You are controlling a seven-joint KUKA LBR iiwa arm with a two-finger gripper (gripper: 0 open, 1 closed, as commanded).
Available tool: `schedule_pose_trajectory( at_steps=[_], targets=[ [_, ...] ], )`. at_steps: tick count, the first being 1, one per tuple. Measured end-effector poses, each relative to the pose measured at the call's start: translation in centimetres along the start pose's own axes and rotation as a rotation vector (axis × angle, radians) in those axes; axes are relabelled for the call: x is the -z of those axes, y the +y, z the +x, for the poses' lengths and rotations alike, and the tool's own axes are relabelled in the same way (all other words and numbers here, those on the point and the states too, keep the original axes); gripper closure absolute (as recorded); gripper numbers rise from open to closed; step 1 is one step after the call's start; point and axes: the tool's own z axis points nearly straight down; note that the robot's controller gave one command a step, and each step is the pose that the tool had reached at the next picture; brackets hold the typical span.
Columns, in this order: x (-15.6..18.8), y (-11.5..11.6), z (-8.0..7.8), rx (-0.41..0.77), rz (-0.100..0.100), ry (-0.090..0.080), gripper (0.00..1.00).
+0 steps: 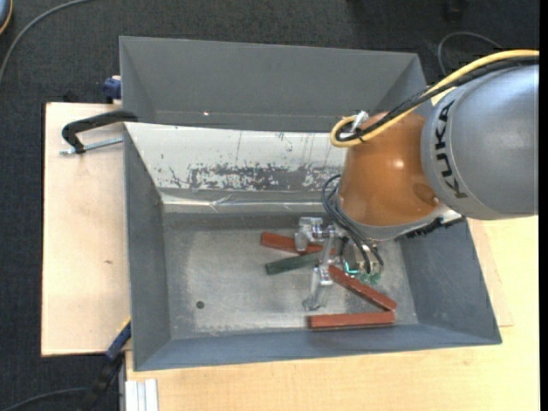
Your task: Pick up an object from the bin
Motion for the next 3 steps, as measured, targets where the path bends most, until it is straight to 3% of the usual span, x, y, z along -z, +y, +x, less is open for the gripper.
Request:
schedule_pose_trajectory(
  at_steps=[1,2,3],
  targets=[
    [-5.3,2.4,-5.0,-0.216,-0.003,-0.011,0.00],
    [-5.2,2.3,-5.1,-0.217,-0.003,-0.013,1.00],
    [8.6,3.1,-3.7,-0.179,-0.005,-0.021,1.00]
  ],
)
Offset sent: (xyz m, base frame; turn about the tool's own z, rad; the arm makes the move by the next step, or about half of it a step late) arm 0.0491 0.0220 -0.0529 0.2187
